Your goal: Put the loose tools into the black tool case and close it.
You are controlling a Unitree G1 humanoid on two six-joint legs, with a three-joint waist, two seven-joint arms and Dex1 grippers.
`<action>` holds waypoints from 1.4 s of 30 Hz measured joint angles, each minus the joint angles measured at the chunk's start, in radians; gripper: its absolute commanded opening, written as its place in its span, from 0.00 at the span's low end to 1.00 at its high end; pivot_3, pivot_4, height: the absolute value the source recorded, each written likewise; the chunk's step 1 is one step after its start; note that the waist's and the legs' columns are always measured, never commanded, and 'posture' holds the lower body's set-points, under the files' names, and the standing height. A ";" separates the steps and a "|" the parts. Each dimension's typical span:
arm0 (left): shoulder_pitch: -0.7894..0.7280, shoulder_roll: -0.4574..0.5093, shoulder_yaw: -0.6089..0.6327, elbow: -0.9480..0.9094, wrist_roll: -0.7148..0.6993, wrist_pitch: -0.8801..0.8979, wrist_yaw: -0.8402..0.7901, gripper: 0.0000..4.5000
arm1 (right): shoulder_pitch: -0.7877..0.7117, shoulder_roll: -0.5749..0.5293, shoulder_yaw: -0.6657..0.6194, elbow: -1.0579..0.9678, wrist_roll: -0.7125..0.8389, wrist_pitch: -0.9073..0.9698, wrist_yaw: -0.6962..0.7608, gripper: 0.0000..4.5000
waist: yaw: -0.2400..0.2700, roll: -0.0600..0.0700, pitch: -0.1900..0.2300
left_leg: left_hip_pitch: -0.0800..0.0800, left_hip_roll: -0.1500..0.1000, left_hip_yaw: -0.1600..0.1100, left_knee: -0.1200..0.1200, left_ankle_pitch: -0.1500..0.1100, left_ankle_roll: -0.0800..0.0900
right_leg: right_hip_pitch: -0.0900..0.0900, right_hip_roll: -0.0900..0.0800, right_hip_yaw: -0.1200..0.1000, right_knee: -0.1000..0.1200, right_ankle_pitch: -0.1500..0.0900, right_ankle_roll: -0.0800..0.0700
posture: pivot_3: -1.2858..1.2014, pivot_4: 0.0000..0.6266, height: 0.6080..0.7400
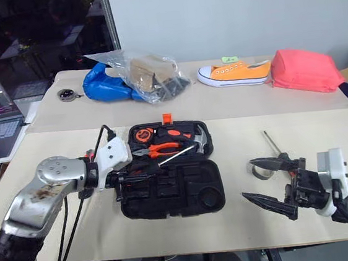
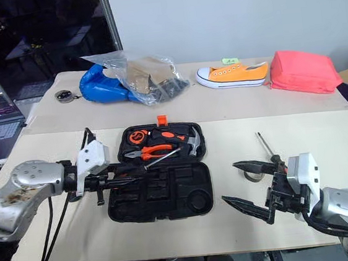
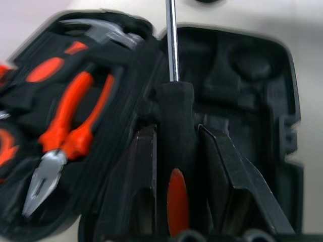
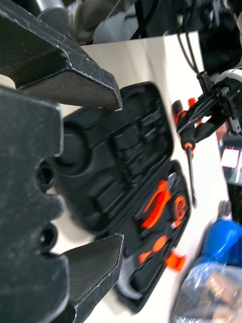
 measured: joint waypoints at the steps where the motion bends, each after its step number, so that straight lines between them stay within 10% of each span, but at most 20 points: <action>1: -0.026 0.001 -0.024 0.052 0.039 -0.048 -0.029 0.18 | 0.019 0.005 -0.013 -0.007 -0.002 -0.004 -0.001 1.00 | 0.001 0.000 0.000 | 0.000 0.000 0.000 0.000 0.000 0.000 | 0.001 0.000 0.000 0.000 0.000 0.000 | 0.52 0.24 1.00; 11: -0.160 -0.097 -0.159 0.336 0.242 -0.310 -0.148 0.18 | 0.121 0.048 -0.056 -0.091 -0.026 -0.024 -0.045 1.00 | -0.004 0.000 0.000 | 0.000 0.000 0.001 0.000 -0.001 0.002 | 0.002 0.000 0.001 -0.001 -0.001 0.002 | 0.52 0.24 1.00; 22: -0.189 -0.127 -0.156 0.334 0.274 -0.072 -0.138 0.18 | 0.146 0.068 -0.057 -0.119 -0.037 -0.032 -0.074 1.00 | -0.016 0.000 0.000 | 0.002 0.001 0.000 0.001 -0.001 0.002 | 0.003 0.001 0.001 0.001 -0.001 0.002 | 0.52 0.24 1.00; 33: -0.245 -0.132 -0.171 0.482 0.399 -0.293 -0.098 0.18 | 0.099 0.057 -0.048 -0.104 -0.038 -0.040 -0.053 1.00 | -0.023 0.000 0.000 | 0.004 0.001 0.000 0.002 -0.001 0.003 | 0.005 0.001 0.001 0.001 -0.001 0.002 | 0.52 0.24 1.00; 34: -0.245 -0.132 -0.171 0.487 0.399 -0.303 -0.100 0.40 | 0.097 0.055 -0.048 -0.100 -0.038 -0.041 -0.046 1.00 | -0.024 0.000 0.000 | 0.004 0.001 0.000 0.002 -0.001 0.003 | 0.005 0.001 0.001 0.001 -0.001 0.002 | 0.52 0.24 1.00; 39: -0.235 -0.130 -0.135 0.480 0.391 -0.354 -0.098 0.72 | 0.073 0.042 -0.048 -0.084 -0.038 -0.041 -0.037 1.00 | -0.015 0.005 -0.003 | 0.003 0.000 0.000 0.003 -0.001 0.003 | 0.006 0.000 0.001 0.001 0.000 0.003 | 0.52 0.24 1.00; 42: -0.182 -0.137 -0.075 0.450 0.348 -0.361 -0.070 0.72 | 0.067 0.037 -0.049 -0.074 -0.037 -0.041 -0.034 1.00 | -0.011 0.004 -0.003 | 0.002 0.001 0.000 0.003 -0.001 0.003 | 0.005 0.000 0.000 0.001 0.000 0.003 | 0.52 0.24 1.00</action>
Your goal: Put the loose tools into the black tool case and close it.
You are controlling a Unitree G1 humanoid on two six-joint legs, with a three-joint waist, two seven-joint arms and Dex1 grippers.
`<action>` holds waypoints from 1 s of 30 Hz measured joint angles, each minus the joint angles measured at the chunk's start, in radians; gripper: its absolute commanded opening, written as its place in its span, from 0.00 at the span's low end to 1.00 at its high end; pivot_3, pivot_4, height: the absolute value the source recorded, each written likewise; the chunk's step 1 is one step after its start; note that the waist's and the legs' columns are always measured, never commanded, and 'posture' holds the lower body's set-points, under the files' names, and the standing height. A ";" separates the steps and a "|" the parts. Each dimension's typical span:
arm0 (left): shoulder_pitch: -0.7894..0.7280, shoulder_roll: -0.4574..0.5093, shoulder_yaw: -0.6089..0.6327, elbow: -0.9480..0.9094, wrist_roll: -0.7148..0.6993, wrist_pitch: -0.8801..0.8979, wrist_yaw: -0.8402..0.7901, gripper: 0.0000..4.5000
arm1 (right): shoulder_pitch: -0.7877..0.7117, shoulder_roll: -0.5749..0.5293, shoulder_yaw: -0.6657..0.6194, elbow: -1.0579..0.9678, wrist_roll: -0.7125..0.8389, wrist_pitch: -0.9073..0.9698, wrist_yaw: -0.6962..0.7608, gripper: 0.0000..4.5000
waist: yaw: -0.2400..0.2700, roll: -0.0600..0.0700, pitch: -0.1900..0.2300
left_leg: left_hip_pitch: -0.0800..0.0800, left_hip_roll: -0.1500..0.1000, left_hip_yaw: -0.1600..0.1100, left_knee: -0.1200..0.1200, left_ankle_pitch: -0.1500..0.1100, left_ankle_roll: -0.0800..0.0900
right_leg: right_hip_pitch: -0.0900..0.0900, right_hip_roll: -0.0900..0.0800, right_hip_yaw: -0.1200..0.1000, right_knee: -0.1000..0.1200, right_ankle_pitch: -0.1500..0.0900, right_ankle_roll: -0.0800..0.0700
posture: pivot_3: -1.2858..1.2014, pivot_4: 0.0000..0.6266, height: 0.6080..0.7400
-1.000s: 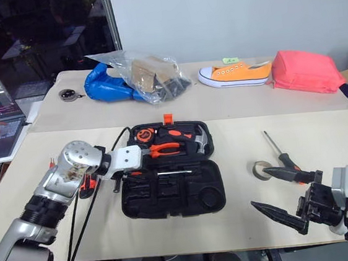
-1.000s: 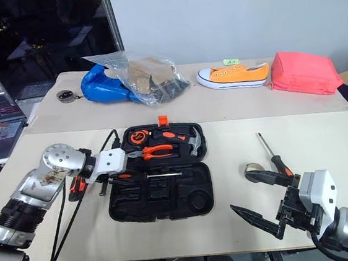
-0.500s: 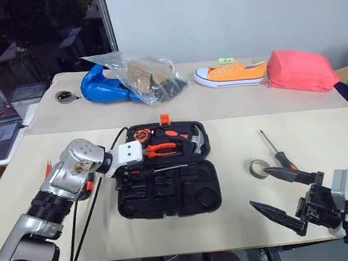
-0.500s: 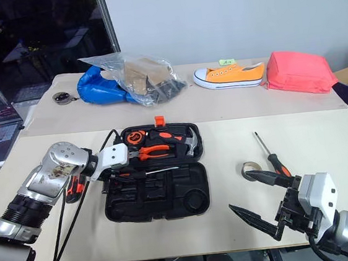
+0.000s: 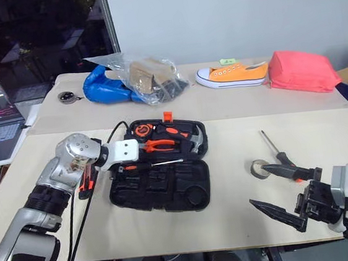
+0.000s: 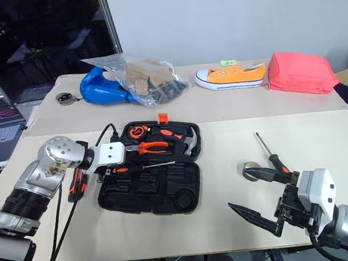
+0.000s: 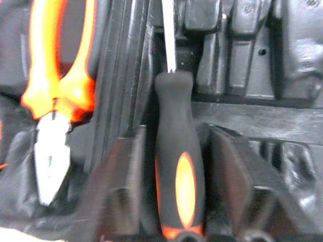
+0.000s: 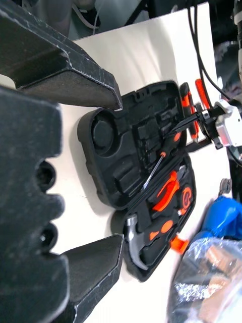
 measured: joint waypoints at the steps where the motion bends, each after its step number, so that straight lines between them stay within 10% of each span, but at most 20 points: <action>1: 0.016 -0.002 0.028 -0.021 -0.024 -0.005 0.008 0.72 | -0.005 -0.001 0.001 0.005 0.000 0.000 0.002 1.00 | 0.001 0.000 0.000 | -0.001 0.000 0.000 0.000 0.000 0.000 | 0.000 0.000 0.000 0.000 0.000 0.000 | 0.52 0.24 1.00; 6: 0.102 -0.037 0.192 -0.159 -0.188 0.054 0.068 0.72 | -0.051 -0.006 0.010 0.024 -0.001 0.000 0.014 1.00 | 0.001 0.000 0.000 | -0.001 0.000 0.000 0.000 -0.001 0.001 | -0.001 0.000 0.001 -0.001 0.000 0.000 | 0.52 0.24 1.00; 15: 0.239 -0.257 0.349 -0.359 -0.376 0.529 0.423 0.02 | -0.107 -0.009 0.043 0.057 -0.019 0.000 0.017 1.00 | 0.009 0.000 0.000 | -0.001 0.000 0.000 0.002 -0.001 0.001 | 0.000 0.000 0.000 -0.001 0.000 0.001 | 0.52 0.24 1.00; 30: 0.355 -0.254 0.176 -0.310 -0.174 0.365 0.573 0.01 | -0.118 -0.012 0.052 0.062 -0.038 0.000 -0.009 1.00 | 0.002 0.006 -0.008 | 0.004 -0.001 0.001 0.001 -0.001 0.001 | 0.003 0.000 0.002 0.000 0.000 0.001 | 0.52 0.24 1.00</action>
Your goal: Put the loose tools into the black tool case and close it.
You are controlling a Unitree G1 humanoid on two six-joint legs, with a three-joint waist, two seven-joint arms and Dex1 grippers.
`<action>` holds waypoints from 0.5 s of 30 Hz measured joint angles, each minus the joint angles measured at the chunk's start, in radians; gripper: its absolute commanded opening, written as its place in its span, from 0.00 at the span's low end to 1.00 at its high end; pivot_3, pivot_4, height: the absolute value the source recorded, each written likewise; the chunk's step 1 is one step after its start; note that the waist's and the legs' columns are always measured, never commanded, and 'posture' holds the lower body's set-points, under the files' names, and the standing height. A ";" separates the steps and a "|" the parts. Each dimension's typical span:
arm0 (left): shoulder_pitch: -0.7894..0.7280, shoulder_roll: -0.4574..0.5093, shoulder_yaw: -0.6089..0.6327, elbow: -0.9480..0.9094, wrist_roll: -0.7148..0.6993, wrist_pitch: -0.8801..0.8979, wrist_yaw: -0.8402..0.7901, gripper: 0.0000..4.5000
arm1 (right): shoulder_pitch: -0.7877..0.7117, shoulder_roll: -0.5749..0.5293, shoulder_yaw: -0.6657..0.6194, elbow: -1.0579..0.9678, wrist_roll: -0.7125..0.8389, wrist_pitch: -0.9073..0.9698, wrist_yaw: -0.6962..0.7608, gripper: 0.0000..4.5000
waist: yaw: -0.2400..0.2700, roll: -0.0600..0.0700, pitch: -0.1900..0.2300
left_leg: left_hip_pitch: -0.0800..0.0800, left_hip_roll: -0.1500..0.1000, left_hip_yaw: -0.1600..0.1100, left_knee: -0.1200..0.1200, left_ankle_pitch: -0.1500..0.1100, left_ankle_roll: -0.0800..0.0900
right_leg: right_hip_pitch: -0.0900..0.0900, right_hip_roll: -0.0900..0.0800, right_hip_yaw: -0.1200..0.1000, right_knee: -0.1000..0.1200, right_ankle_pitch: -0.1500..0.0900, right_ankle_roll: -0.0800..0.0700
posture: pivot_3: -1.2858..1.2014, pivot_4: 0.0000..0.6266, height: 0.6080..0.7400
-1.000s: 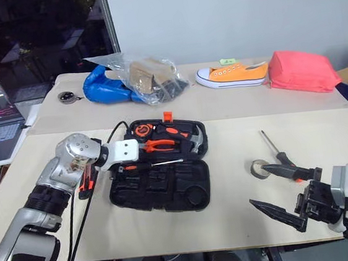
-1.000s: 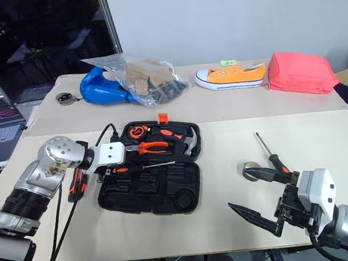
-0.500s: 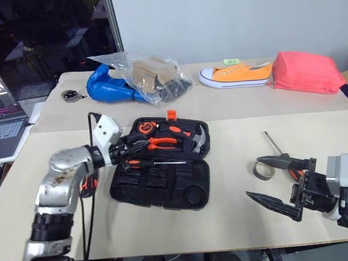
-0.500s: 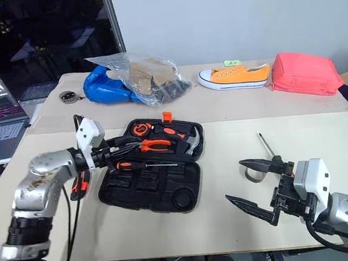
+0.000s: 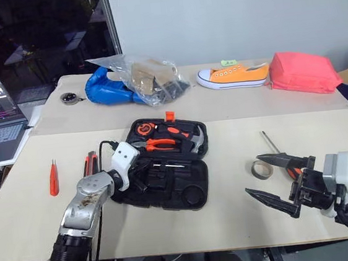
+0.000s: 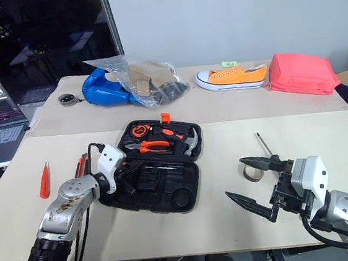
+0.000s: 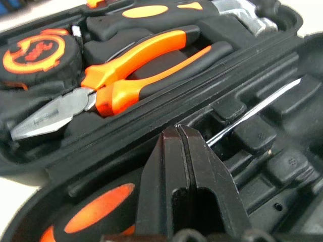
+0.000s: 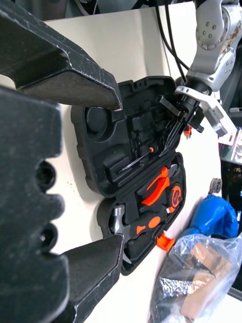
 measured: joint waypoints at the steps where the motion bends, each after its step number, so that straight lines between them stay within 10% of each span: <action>1: -0.004 0.002 -0.006 0.015 0.007 -0.019 0.000 0.01 | -0.003 0.000 0.000 0.000 -0.002 0.000 -0.005 1.00 | -0.001 0.000 -0.001 | 0.001 0.000 0.000 0.000 0.000 0.000 | 0.001 0.000 0.000 0.000 0.000 0.000 | 0.52 0.24 1.00; 10: 0.062 -0.043 0.163 -0.055 -0.239 -0.005 -0.074 0.01 | -0.032 -0.011 -0.009 -0.004 -0.068 0.155 -0.229 1.00 | -0.015 -0.004 0.002 | -0.003 0.003 0.000 0.000 0.001 0.000 | -0.004 0.002 -0.001 0.000 0.005 -0.004 | 0.52 0.24 1.00; 15: 0.030 0.072 0.220 -0.291 -0.493 0.180 -0.200 0.40 | -0.033 -0.194 -0.094 0.004 -0.077 0.402 -0.295 1.00 | -0.012 -0.003 0.002 | -0.006 -0.001 0.001 -0.001 0.000 0.001 | -0.004 -0.002 0.000 -0.003 0.001 0.001 | 0.52 0.24 1.00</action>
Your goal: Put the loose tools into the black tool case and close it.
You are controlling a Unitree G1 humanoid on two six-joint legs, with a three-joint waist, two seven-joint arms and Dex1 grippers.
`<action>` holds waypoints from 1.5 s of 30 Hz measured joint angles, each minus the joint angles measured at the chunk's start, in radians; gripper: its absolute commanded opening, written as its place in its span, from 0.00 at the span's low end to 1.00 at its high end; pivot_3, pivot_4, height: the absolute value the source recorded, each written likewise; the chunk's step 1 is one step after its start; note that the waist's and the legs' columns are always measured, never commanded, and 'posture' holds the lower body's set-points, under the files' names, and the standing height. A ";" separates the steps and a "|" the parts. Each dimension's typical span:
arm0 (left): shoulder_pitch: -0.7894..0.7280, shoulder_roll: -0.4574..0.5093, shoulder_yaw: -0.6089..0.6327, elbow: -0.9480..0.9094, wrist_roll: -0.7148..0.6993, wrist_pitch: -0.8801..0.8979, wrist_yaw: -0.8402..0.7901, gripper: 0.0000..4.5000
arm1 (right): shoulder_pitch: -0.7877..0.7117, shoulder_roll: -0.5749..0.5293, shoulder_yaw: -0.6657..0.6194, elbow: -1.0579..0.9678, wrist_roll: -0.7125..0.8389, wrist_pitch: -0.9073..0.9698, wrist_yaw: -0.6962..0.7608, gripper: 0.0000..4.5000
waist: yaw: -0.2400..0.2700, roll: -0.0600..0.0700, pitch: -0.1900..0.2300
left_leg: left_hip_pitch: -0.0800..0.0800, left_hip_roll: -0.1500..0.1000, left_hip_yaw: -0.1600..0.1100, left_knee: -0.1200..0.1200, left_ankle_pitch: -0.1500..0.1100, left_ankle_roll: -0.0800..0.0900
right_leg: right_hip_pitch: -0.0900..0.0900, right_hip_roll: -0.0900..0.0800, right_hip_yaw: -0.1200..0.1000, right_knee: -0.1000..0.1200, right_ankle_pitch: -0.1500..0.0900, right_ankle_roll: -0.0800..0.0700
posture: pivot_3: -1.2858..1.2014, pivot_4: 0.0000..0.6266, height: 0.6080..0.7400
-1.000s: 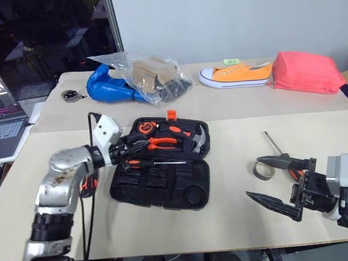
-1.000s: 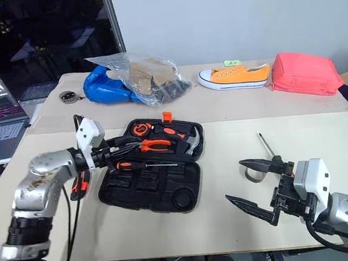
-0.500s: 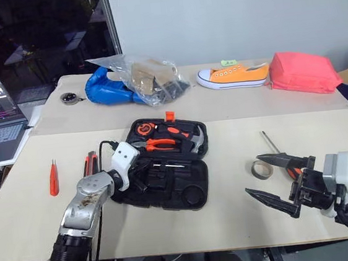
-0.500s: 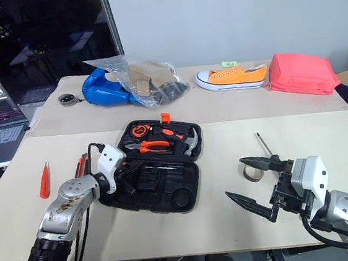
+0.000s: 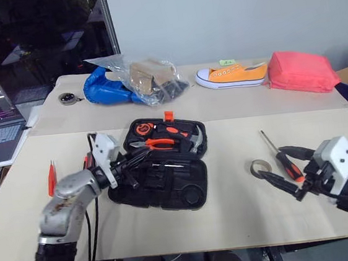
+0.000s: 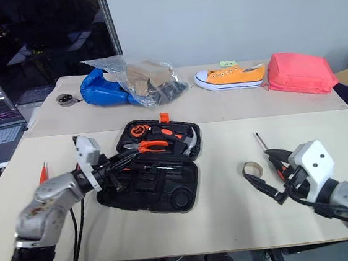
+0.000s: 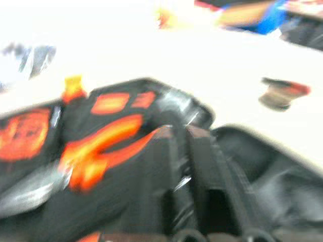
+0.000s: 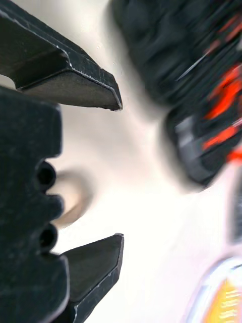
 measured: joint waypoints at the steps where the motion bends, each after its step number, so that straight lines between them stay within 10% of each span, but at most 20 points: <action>1: -0.005 0.017 -0.003 -0.034 -0.042 0.038 -0.020 0.48 | -0.016 -0.020 -0.004 0.023 -0.022 0.017 -0.016 1.00 | 0.000 0.000 0.000 | -0.001 0.000 0.000 0.000 0.000 0.000 | 0.000 0.000 0.000 -0.002 0.000 0.000 | 0.52 0.24 1.00; 5: -0.015 0.070 -0.051 -0.117 -0.136 0.166 -0.054 0.81 | -0.082 -0.090 0.003 0.143 -0.046 0.120 -0.025 1.00 | -0.003 0.000 0.001 | -0.001 -0.003 -0.001 -0.001 -0.001 0.001 | 0.000 -0.002 0.000 -0.002 -0.001 0.002 | 0.52 0.24 1.00; 14: -0.097 0.084 -0.104 -0.236 -0.197 0.288 0.008 0.81 | -0.379 -0.195 0.293 0.453 -0.113 0.326 0.007 1.00 | -0.009 -0.002 0.004 | 0.000 -0.004 -0.002 -0.001 -0.001 0.001 | 0.000 -0.002 0.002 -0.002 -0.001 0.002 | 0.52 0.24 1.00; 25: -0.061 0.117 -0.062 -0.301 -0.235 0.304 0.074 0.83 | -0.540 -0.136 0.450 0.662 -0.184 0.341 0.056 0.22 | -0.002 -0.002 0.004 | -0.004 -0.007 -0.003 0.000 -0.001 0.003 | -0.001 -0.004 0.001 -0.003 -0.002 0.004 | 0.52 0.24 1.00; 36: 0.116 0.008 0.083 -0.279 -0.188 0.100 0.138 0.83 | -0.706 -0.095 0.329 0.366 0.017 0.351 0.168 0.22 | -0.032 0.002 0.008 | 0.002 -0.005 -0.005 -0.003 -0.001 0.003 | 0.001 0.001 0.004 0.001 -0.002 0.002 | 0.52 0.24 1.00; 45: 0.469 0.240 0.465 -0.166 -0.297 0.066 -0.266 0.83 | -0.943 0.151 0.925 0.325 -0.158 0.247 0.234 0.22 | -0.006 -0.003 0.013 | -0.013 0.006 -0.005 -0.002 -0.001 0.002 | -0.019 0.005 -0.003 0.003 0.001 -0.015 | 0.52 0.24 1.00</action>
